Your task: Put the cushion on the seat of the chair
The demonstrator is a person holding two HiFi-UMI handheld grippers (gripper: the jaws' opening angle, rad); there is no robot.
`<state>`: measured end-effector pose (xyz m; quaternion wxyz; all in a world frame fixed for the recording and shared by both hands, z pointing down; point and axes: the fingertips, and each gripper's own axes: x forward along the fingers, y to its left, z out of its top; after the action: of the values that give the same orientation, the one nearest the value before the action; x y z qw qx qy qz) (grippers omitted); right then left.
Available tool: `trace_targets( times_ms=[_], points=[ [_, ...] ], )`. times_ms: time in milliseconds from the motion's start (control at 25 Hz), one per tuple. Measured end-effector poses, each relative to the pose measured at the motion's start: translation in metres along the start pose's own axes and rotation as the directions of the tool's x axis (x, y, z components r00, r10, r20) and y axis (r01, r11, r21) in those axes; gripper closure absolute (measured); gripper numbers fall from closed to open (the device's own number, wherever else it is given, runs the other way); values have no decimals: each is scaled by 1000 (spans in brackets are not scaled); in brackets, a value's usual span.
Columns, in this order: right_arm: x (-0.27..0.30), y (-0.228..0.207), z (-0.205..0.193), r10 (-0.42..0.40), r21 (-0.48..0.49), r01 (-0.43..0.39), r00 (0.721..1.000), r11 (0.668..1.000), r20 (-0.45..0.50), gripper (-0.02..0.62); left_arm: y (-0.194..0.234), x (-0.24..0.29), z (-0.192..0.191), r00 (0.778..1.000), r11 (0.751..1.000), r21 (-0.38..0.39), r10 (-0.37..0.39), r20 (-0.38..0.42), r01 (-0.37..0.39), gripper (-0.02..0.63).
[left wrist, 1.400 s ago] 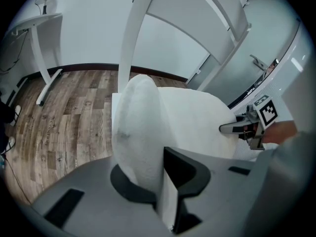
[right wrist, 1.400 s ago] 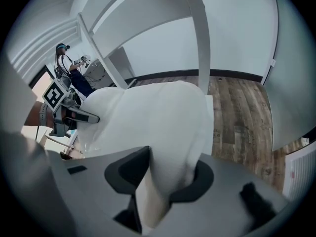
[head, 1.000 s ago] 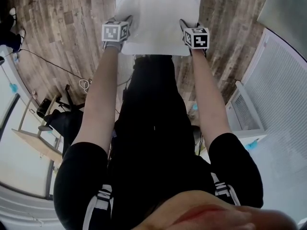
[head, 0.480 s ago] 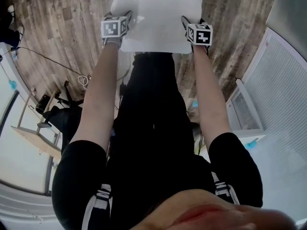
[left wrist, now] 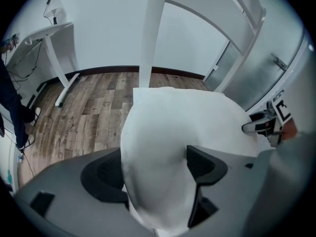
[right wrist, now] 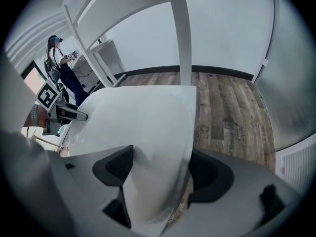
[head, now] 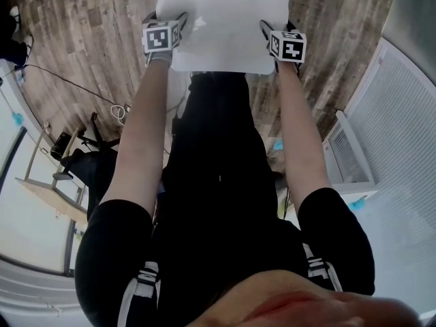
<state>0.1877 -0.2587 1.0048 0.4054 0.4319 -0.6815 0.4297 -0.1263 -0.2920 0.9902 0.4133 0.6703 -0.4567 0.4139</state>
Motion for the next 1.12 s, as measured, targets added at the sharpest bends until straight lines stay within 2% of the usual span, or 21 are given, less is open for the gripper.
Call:
trace_targets(
  times_ms=[280, 640, 880, 1120],
  points=[
    [-5, -10, 1, -20, 4, 20, 1000, 1000, 4, 252, 7, -3, 3, 999, 998, 44, 51, 3, -51, 196],
    [-24, -22, 1, -78, 19, 78, 997, 997, 8, 252, 28, -30, 2, 996, 996, -12, 84, 39, -84, 195],
    [-57, -16, 13, -89, 3, 89, 994, 996, 55, 253, 27, -70, 8, 996, 998, -34, 54, 75, -52, 195],
    [-92, 32, 33, -9, 11, 8, 993, 1000, 121, 253, -10, -119, 25, 991, 999, -1, -45, 123, 45, 198]
  ],
)
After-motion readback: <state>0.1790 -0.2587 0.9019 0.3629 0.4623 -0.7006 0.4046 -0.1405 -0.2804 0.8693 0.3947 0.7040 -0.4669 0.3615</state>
